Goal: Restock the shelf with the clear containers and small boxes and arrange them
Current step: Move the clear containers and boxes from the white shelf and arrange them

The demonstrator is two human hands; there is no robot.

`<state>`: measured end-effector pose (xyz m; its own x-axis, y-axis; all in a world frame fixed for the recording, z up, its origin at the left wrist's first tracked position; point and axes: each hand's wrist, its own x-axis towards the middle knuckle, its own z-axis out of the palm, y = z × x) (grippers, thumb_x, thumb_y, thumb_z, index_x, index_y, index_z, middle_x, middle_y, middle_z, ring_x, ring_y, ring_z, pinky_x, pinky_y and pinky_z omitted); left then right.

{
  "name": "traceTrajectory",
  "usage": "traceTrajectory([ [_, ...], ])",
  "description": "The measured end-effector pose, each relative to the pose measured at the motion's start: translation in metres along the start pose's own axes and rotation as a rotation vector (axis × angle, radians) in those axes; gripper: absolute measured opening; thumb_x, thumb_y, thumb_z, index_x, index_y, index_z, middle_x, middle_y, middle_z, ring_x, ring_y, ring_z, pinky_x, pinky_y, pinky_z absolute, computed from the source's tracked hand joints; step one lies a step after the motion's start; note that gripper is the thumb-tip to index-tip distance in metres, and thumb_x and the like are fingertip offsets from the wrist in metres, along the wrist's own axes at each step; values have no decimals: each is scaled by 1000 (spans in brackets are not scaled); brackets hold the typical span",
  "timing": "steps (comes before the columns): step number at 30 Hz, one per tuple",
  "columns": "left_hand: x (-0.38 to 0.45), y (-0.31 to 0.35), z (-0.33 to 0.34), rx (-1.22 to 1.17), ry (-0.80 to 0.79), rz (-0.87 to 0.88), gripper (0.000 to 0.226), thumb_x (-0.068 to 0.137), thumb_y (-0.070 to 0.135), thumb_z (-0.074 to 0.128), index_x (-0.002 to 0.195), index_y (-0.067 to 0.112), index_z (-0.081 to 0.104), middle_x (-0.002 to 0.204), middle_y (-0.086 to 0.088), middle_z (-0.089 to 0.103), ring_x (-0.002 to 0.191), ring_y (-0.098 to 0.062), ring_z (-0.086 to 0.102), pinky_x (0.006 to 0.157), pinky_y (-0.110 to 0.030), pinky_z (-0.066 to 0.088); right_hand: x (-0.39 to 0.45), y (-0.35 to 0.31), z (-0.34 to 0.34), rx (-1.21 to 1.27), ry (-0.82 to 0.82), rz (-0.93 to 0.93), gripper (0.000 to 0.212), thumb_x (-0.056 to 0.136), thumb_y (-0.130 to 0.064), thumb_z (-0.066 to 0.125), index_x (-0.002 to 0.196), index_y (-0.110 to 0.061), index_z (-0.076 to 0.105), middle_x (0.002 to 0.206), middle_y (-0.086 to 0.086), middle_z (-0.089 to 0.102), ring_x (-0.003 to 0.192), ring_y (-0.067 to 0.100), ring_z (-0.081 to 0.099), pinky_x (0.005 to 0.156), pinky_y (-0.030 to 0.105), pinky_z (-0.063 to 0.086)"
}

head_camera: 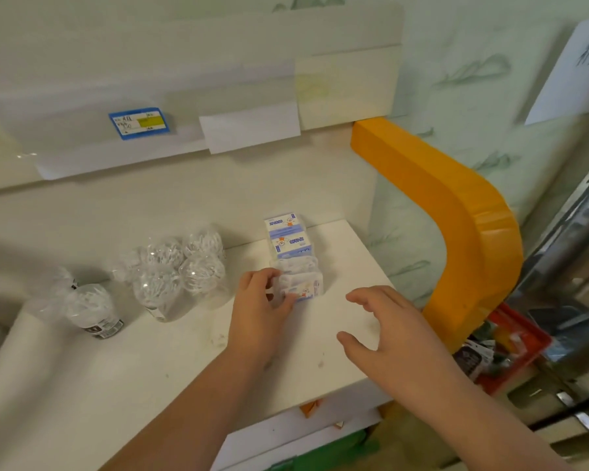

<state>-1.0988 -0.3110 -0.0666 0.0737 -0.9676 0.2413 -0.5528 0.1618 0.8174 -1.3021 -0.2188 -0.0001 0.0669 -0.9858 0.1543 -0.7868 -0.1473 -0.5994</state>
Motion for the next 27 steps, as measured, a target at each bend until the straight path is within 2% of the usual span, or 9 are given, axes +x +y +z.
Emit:
traceTrajectory([
  [3,-3,3,-6,27,24,4,51,76,30,80,121,26,57,113,12,48,96,-2,55,86,-26,51,4,-3,2,4,-10,-32,49,85,-45,65,129,-39,46,126,-24,46,117,0,45,97,23,44],
  [6,-9,5,-24,77,80,70,54,76,28,81,124,23,57,112,12,46,98,-9,56,85,-21,50,12,-7,4,13,-4,-64,48,84,-42,67,128,-38,48,123,-24,47,116,1,45,95,23,43],
  [8,-15,8,-45,95,119,70,52,77,29,79,124,26,56,114,13,46,100,-6,55,85,-19,48,22,-11,6,27,9,-99,46,82,-39,69,124,-37,50,119,-22,49,114,4,48,94,23,43],
  [13,-39,16,-116,234,243,89,50,80,33,75,124,32,53,118,18,46,106,-9,54,90,-26,47,55,-43,26,123,51,-204,43,77,-32,74,117,-31,58,115,-15,56,110,11,56,93,31,48],
  [16,-62,18,-163,412,296,75,53,80,38,71,129,33,50,122,17,44,110,-13,52,93,-25,45,70,-79,49,159,5,-281,47,79,-34,75,122,-29,58,117,-15,54,113,9,53,97,27,43],
  [18,-81,19,-195,527,350,67,54,81,39,70,130,33,48,124,18,43,111,-13,52,93,-25,45,76,-110,66,199,-30,-345,46,79,-31,75,122,-27,58,115,-15,53,111,8,53,95,21,39],
  [22,-125,21,-261,655,521,38,50,82,37,70,127,32,49,116,28,34,107,-14,54,88,-28,49,74,-183,100,283,-94,-495,44,79,-32,73,119,-28,58,115,-14,55,111,7,53,94,22,41],
  [25,-161,18,-312,647,642,38,42,86,37,67,125,29,53,118,21,42,97,-11,56,83,-12,44,60,-237,120,297,-143,-617,42,82,-34,71,121,-31,56,116,-17,53,109,3,52,91,18,39],
  [27,-186,13,-345,640,710,21,39,89,39,64,125,28,54,121,13,48,94,-9,56,80,-15,47,45,-273,132,309,-173,-681,41,83,-36,70,122,-34,55,117,-19,51,109,1,51,91,19,41],
])
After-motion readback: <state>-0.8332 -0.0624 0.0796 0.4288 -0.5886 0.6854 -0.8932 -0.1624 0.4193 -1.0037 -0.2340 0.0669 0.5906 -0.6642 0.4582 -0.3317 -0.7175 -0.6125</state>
